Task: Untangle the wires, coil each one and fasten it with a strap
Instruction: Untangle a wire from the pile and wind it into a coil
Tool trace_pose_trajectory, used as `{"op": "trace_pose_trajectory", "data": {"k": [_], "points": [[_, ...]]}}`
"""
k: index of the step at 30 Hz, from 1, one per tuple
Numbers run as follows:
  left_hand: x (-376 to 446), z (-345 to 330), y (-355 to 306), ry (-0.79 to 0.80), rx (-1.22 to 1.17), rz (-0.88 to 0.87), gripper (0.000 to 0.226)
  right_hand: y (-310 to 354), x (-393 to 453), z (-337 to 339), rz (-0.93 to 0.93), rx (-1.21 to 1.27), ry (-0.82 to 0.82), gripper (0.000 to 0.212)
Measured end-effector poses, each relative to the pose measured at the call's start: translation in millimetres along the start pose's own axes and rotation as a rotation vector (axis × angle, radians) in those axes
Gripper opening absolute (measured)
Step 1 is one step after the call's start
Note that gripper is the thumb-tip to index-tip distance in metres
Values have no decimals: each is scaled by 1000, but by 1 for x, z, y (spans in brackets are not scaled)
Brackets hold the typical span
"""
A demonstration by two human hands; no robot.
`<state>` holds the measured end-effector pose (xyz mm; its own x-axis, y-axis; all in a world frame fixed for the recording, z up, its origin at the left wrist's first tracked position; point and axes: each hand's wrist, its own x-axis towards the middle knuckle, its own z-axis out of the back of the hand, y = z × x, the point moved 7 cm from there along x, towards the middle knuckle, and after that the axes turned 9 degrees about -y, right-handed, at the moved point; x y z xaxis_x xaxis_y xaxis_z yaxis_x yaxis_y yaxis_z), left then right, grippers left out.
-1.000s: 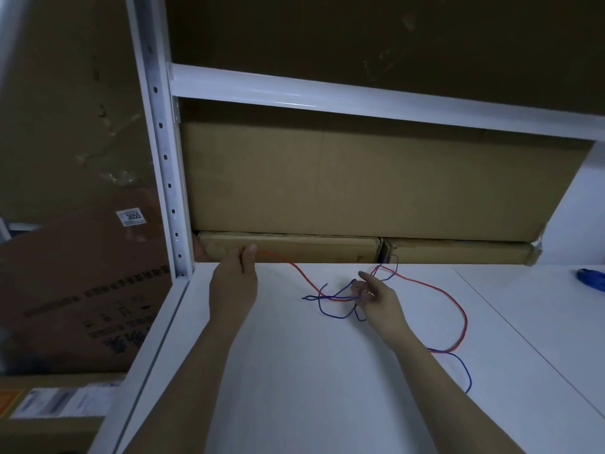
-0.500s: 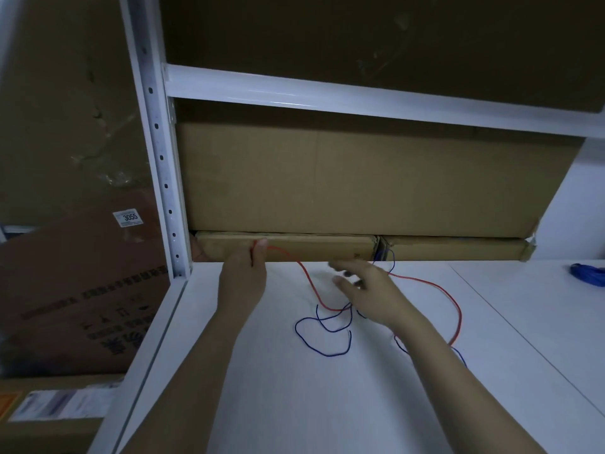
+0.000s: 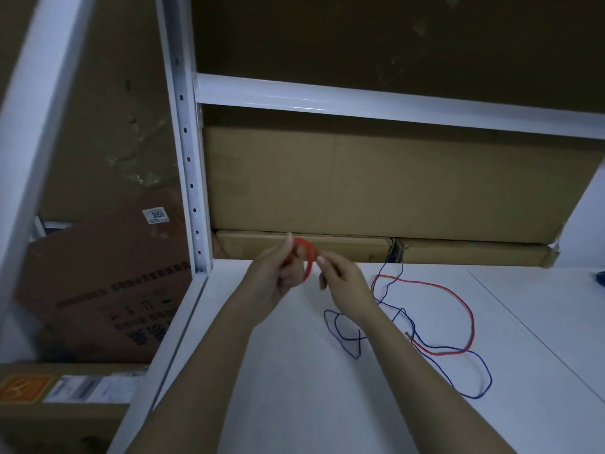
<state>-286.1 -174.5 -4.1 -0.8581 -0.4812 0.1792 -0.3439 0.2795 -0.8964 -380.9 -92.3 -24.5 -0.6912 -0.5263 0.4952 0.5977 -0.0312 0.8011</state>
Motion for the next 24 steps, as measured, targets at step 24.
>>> {"op": "trace_pose_trajectory", "data": {"k": [24], "points": [[-19, 19, 59, 66, 1205, -12, 47, -3, -59, 43, 356, -356, -59, 12]]}}
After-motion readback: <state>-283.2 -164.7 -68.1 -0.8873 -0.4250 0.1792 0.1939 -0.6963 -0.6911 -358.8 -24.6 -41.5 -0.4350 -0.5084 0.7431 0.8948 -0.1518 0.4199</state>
